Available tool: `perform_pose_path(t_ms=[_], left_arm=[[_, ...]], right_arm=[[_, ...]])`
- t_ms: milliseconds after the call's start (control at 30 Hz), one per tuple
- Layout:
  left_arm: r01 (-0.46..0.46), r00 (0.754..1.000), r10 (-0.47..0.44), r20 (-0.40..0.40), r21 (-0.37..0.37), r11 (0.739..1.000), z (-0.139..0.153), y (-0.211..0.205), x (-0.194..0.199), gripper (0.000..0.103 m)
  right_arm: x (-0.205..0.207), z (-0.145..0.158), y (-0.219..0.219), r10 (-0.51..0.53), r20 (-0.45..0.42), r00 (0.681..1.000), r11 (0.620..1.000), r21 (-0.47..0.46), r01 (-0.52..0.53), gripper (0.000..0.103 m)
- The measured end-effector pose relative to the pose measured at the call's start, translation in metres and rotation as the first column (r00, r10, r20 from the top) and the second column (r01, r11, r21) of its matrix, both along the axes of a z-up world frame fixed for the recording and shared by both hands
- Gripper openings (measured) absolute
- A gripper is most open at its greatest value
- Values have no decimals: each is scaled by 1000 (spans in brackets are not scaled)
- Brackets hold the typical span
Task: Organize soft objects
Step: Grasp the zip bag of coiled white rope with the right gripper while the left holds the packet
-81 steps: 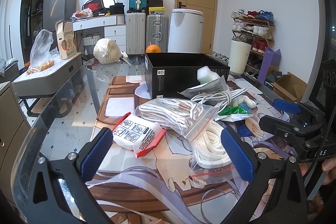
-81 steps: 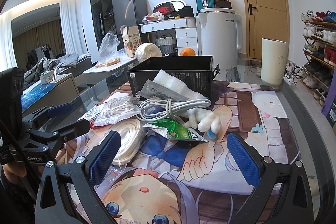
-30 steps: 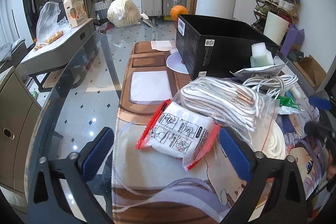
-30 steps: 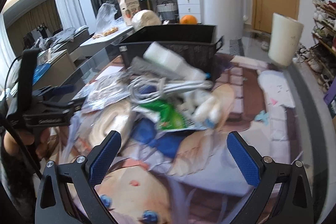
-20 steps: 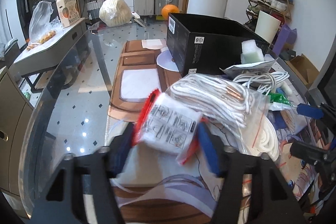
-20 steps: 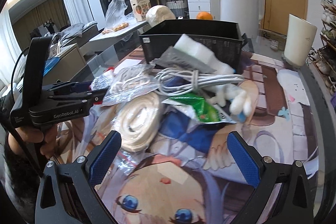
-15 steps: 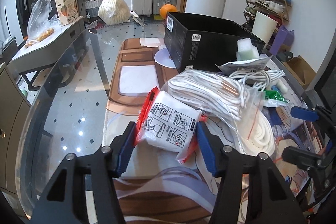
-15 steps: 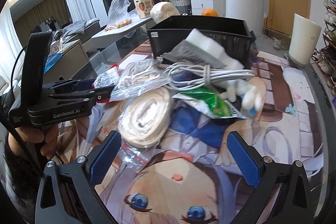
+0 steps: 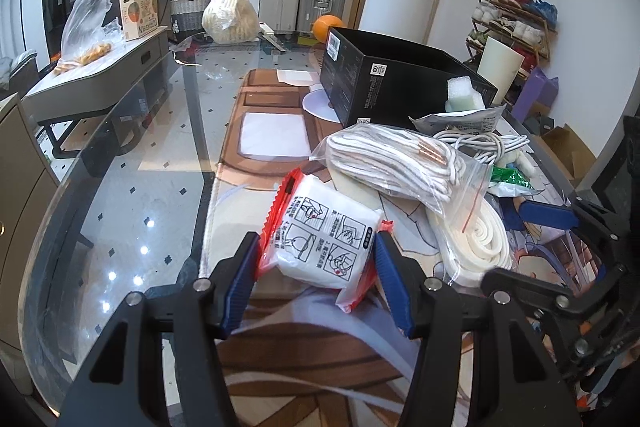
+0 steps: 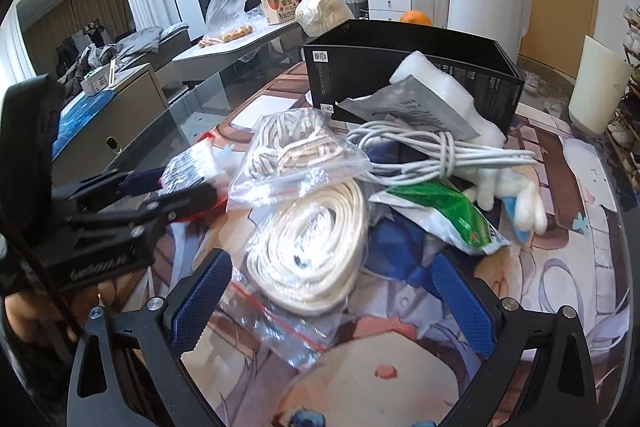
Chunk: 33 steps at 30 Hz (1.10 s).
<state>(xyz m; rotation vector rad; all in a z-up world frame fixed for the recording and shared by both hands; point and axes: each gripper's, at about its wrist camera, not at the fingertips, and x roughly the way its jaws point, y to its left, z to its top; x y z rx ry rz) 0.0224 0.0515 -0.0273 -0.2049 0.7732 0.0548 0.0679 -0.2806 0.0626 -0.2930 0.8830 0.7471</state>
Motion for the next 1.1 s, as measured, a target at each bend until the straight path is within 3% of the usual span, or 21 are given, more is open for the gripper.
perform_pose_path(t_ms=[467, 533, 567, 633, 700, 900, 1100], left_arm=[[-25, 1000, 25, 15, -11, 1000, -3, 3, -7, 57], [-26, 1000, 27, 15, -9, 1000, -3, 3, -6, 57], [-27, 1000, 27, 16, -10, 1000, -3, 3, -7, 57], [-27, 1000, 27, 16, -9, 1000, -3, 3, -6, 57], [-26, 1000, 27, 16, -10, 1000, -3, 3, -7, 57], [-20, 1000, 20, 20, -19, 1000, -2, 1, -6, 57], [-7, 999, 7, 31, -28, 1000, -1, -3, -5, 57]], right_arm=[[10, -9, 34, -38, 46, 998, 995, -96, 42, 94], [10, -10, 35, -31, 53, 998, 993, -112, 37, 86], [10, -12, 34, -23, 43, 999, 993, -117, 28, 76], [10, -13, 32, -19, 37, 999, 994, -106, 22, 72], [9, -12, 30, -6, 39, 999, 995, -101, 10, 60], [3, -10, 17, 17, 47, 999, 996, -89, -13, 46], [-3, -8, -5, 31, 41, 999, 998, -63, -28, 40]])
